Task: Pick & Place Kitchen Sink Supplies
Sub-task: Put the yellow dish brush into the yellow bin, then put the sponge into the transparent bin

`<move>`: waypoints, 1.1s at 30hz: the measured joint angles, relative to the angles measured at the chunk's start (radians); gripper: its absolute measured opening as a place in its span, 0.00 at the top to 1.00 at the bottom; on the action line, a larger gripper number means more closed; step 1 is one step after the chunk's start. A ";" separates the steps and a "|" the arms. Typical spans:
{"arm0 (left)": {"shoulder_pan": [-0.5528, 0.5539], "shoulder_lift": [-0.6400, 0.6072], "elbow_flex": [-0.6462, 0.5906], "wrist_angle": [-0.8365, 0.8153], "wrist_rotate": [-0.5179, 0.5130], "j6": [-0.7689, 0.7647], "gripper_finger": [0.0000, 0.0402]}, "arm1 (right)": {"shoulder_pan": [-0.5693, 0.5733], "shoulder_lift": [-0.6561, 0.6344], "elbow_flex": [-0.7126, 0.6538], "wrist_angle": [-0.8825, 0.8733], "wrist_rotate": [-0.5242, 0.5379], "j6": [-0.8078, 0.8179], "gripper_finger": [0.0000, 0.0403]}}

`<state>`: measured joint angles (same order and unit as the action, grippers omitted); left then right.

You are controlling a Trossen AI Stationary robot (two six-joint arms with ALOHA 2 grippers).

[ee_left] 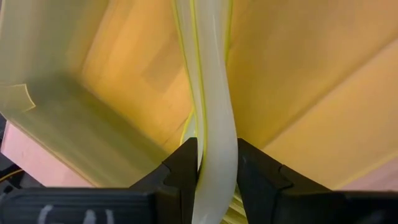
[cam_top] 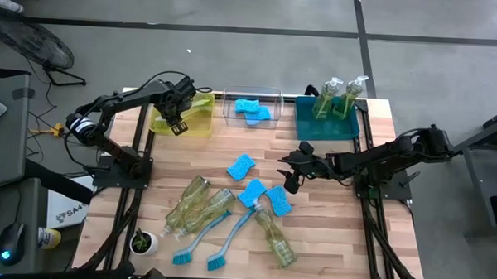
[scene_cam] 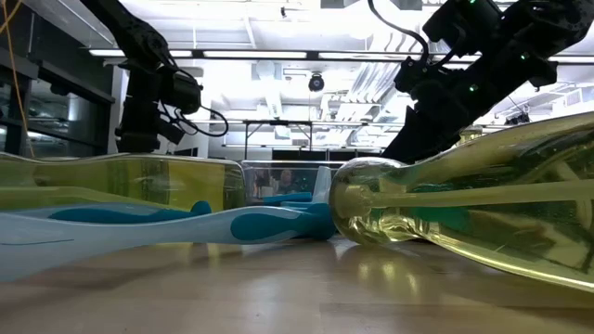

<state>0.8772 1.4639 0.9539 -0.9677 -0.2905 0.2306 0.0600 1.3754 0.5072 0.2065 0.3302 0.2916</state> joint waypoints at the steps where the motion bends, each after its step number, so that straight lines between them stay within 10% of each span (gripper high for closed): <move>1: 0.000 0.000 0.000 0.000 -0.001 0.000 0.76 | 0.000 0.000 0.000 0.000 0.000 0.000 0.44; 10: 0.000 0.000 0.000 0.000 0.010 0.000 0.73 | 0.000 0.000 0.000 0.000 0.000 0.000 0.44; 22: 0.000 0.000 0.001 -0.001 -0.011 0.002 0.40 | 0.000 0.000 0.000 0.000 0.001 -0.003 0.44; 33: 0.000 -0.003 0.078 -0.030 0.016 -0.008 0.38 | 0.000 0.000 0.000 0.000 -0.008 -0.001 0.44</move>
<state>0.8768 1.4609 1.0320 -0.9976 -0.2749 0.2223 0.0597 1.3754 0.5072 0.2062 0.3222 0.2905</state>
